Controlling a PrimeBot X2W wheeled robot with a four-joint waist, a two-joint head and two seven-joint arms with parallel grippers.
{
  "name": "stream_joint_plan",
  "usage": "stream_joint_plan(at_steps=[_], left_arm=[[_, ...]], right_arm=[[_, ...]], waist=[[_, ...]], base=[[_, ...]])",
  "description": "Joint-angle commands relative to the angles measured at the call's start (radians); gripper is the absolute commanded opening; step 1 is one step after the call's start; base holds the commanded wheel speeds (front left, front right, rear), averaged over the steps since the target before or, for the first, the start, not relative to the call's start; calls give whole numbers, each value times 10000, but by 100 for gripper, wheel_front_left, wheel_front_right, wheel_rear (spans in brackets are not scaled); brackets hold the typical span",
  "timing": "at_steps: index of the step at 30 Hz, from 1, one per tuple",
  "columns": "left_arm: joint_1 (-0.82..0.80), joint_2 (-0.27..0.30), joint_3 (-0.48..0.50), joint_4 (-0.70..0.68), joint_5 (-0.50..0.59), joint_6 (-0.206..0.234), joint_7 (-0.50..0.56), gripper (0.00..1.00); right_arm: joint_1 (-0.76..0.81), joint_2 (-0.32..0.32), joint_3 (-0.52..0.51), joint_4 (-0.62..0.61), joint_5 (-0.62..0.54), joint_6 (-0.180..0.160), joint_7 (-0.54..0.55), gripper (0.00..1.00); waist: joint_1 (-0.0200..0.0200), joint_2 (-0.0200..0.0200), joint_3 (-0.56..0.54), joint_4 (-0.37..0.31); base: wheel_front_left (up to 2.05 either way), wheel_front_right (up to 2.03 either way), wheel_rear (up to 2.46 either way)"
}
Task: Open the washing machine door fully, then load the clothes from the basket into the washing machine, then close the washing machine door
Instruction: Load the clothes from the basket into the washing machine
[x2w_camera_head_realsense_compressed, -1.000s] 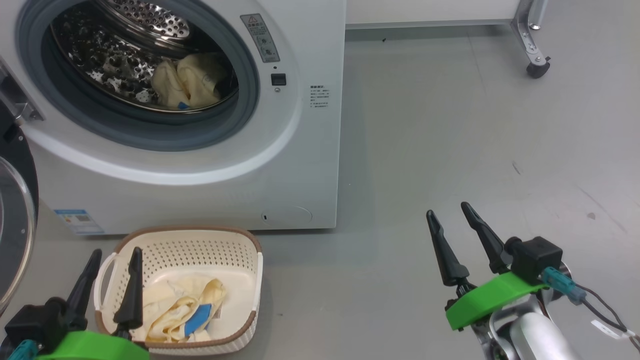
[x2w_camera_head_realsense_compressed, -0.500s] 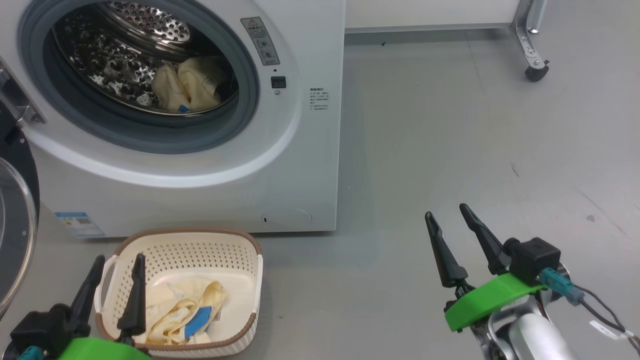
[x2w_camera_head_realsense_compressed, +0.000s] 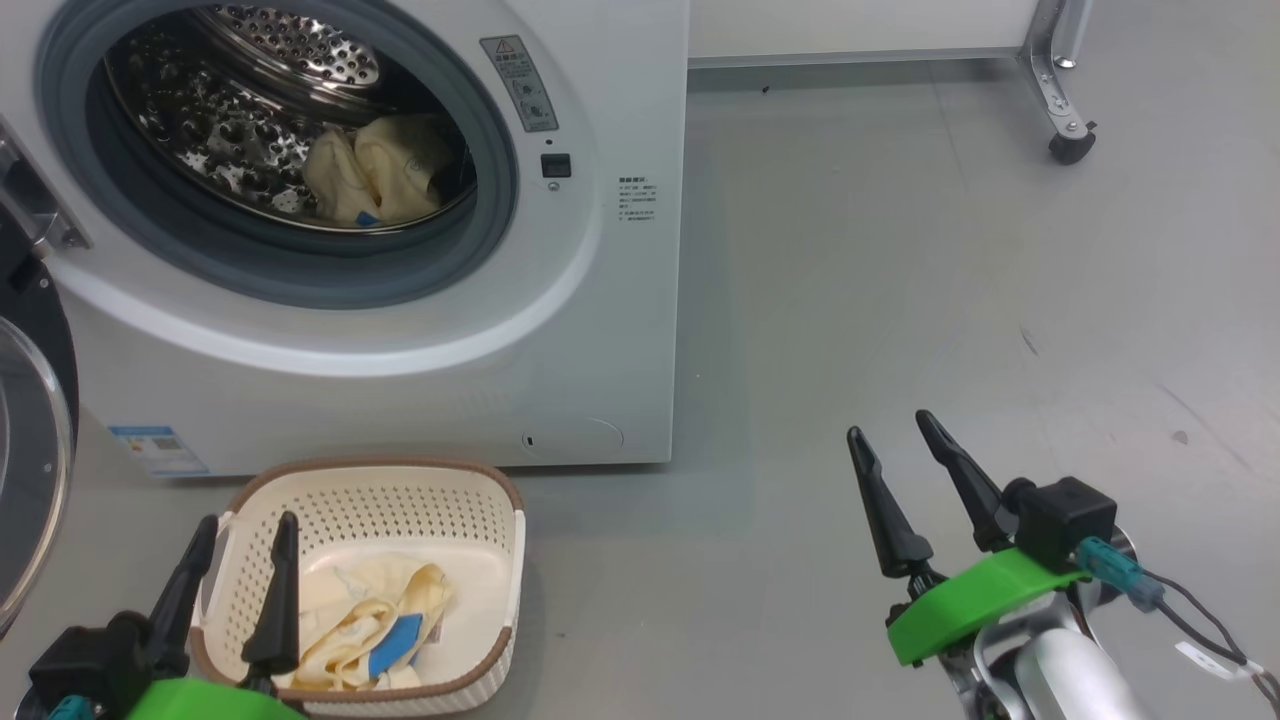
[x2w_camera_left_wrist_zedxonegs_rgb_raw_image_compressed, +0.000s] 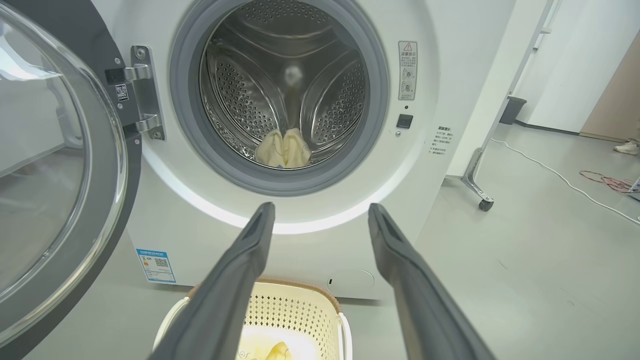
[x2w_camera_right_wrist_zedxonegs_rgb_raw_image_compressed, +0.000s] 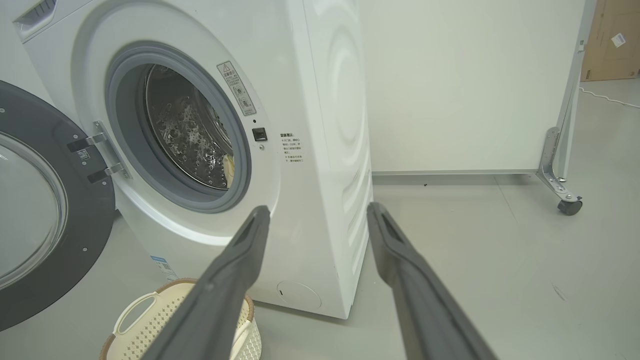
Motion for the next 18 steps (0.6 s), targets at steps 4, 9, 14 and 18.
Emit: stream_joint_plan(at_steps=[4, 9, 14, 18], left_arm=[[-331, 137, 490, -230, 152, -50, -68, 100], [-303, 97, 496, -208, 159, -57, -68, 100], [-312, 77, 516, -207, 162, -74, -68, 100], [-315, 60, 531, -199, 169, -97, -68, 100]], right_arm=[[-259, 20, 167, -281, 6, 0, -67, 100], [-236, 20, 161, -270, 25, 0, -67, 100], [-252, 20, 145, -284, 6, 0, -67, 100], [-268, 20, 150, -300, -3, 0, -67, 100]], waist=[[0, 0, 1, 12], [0, 0, 7, 21], [0, 0, 55, 30], [0, 0, 97, 27]], base=[[0, 0, 0], [0, 0, 0], [0, 0, 0], [0, 0, 0]])
